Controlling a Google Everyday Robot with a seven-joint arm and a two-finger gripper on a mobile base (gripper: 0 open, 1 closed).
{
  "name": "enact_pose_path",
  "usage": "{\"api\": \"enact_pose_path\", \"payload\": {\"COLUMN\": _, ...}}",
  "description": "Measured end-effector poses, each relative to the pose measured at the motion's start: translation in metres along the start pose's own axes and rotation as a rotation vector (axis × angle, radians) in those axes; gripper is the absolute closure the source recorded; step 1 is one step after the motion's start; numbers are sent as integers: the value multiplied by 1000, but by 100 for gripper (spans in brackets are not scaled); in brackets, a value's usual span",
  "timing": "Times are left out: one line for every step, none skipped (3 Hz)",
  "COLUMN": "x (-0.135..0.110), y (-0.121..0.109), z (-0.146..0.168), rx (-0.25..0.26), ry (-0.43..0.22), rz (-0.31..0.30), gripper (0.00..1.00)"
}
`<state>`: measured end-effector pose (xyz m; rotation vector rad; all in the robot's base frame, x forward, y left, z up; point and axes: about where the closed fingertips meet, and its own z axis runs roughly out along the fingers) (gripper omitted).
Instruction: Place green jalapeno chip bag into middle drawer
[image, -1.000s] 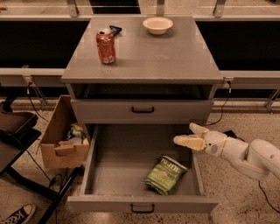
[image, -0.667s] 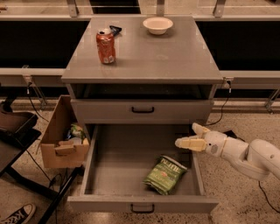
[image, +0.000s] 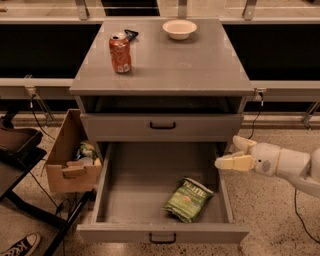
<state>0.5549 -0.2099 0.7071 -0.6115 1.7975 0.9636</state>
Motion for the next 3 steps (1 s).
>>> {"api": "enact_pose_path", "payload": {"x": -40, "y": 22, "z": -58, "rx": 17, "ry": 131, "rz": -50, "gripper": 0}}
{"api": "enact_pose_path", "payload": {"x": -66, "y": 60, "z": -112, "rx": 51, "ry": 302, "rz": -72, "gripper": 0}}
{"api": "enact_pose_path", "payload": {"x": -68, "y": 108, "z": -116, "rx": 174, "ry": 575, "rz": -82, "gripper": 0}}
